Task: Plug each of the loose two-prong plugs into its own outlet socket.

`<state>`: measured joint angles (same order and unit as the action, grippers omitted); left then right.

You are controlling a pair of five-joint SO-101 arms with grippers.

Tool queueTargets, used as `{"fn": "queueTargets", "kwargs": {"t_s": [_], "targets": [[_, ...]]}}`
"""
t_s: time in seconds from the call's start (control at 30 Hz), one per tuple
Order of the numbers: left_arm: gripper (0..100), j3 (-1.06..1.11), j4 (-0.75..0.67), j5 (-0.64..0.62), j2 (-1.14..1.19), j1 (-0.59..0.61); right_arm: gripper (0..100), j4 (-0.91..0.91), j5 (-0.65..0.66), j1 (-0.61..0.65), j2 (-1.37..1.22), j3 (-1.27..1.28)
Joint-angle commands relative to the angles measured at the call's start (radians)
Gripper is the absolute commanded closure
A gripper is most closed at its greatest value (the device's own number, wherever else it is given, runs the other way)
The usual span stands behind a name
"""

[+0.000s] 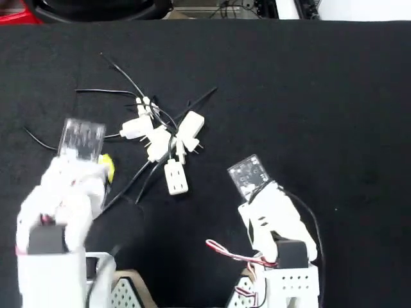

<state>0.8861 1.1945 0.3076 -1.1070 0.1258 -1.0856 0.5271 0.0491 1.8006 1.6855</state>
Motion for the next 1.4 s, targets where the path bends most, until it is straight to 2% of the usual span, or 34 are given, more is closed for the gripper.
{"fn": "queueTargets", "kwargs": {"t_s": [0.0,0.1,0.17,0.3,0.43,0.7,0.93,1.13,1.37], "targets": [[79,-0.277,0.091,0.028,0.377,0.002,98.3,0.0,0.025,0.02,0.067,-0.002],[78,-0.429,0.176,0.097,0.595,0.002,98.3,-0.032,0.025,0.02,0.067,-0.002],[78,-0.492,0.192,0.069,0.723,0.018,98.3,-0.037,0.026,0.02,0.067,-0.002],[78,-0.535,0.106,-0.144,0.907,0.104,98.3,-0.052,0.028,0.018,0.065,-0.002],[78,-0.496,-0.021,-0.325,0.957,0.189,98.3,-0.063,0.052,0.018,0.065,-0.002],[78,-0.321,-0.192,-0.572,0.967,0.179,98.3,-0.063,0.054,0.02,0.065,-0.002],[80,-0.225,-0.193,-0.578,0.956,0.186,98.3,-0.063,0.054,0.02,0.065,-0.002],[97,-0.271,-0.037,-0.566,0.956,0.177,98.4,-0.063,0.054,0.02,0.065,-0.002],[82,-0.282,0.123,-0.394,0.956,0.189,98.4,-0.063,0.054,0.02,0.065,-0.002]]}}
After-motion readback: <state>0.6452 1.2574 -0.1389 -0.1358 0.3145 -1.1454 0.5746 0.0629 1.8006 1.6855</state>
